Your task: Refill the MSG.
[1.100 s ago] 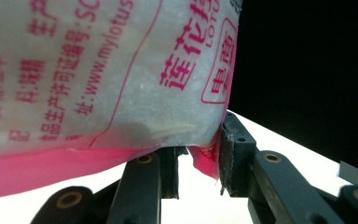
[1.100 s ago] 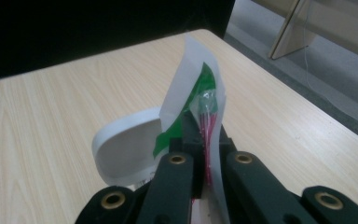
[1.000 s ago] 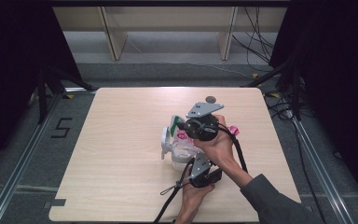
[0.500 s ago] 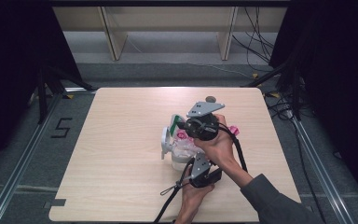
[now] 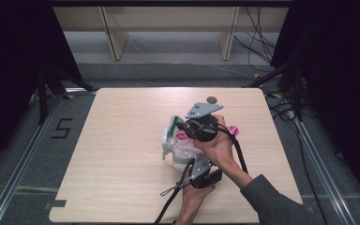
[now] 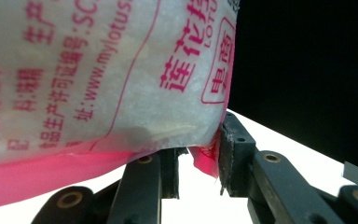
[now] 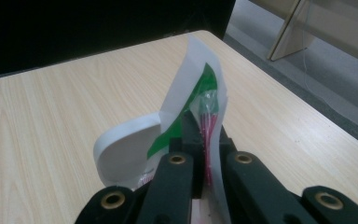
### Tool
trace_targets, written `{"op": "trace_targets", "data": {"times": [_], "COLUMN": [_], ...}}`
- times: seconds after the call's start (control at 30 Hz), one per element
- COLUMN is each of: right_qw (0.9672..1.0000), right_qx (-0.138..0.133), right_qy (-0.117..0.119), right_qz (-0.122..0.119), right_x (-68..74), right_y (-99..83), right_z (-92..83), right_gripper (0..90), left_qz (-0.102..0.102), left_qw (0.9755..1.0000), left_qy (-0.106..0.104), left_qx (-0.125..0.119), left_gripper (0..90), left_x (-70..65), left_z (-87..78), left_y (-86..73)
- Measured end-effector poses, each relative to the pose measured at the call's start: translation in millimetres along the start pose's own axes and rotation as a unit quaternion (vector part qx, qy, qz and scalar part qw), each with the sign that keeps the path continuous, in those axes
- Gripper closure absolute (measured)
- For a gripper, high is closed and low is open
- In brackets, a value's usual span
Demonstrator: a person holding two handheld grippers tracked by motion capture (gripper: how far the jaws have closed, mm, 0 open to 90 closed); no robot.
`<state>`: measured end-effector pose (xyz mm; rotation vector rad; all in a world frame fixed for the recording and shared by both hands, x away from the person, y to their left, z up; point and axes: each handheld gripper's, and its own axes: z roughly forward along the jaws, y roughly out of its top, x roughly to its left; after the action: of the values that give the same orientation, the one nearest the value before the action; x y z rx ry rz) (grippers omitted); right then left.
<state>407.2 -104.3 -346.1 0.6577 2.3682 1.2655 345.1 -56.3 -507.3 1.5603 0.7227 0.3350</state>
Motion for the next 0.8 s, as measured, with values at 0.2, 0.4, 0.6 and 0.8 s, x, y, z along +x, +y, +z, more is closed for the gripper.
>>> {"op": "trace_targets", "data": {"times": [0.2, 0.4, 0.6, 0.8], "right_qw": [1.0000, 1.0000, 1.0000, 1.0000], "right_qx": [-0.007, -0.009, 0.005, -0.008], "right_qy": [-0.004, -0.003, 0.001, -0.006], "right_qz": [0.003, -0.001, 0.001, 0.000], "right_x": [1.6, 1.4, 3.0, 2.3], "right_y": [-0.6, -1.0, -1.8, -2.2], "right_z": [1.3, 1.0, 2.5, 2.4], "right_gripper": [90.0, 90.0, 90.0, 90.0], "left_qz": [-0.005, -0.002, -0.004, -0.003], "left_qw": [1.0000, 1.0000, 1.0000, 1.0000], "left_qy": [-0.003, 0.002, -0.001, -0.003], "left_qx": [-0.003, 0.003, 0.000, -0.004], "left_gripper": [71.5, 71.5, 71.5, 71.6], "left_x": [0.1, -0.9, -1.3, -0.8], "left_z": [-0.6, -1.3, -1.6, -1.4], "left_y": [0.6, 1.1, 1.2, 1.0]}}
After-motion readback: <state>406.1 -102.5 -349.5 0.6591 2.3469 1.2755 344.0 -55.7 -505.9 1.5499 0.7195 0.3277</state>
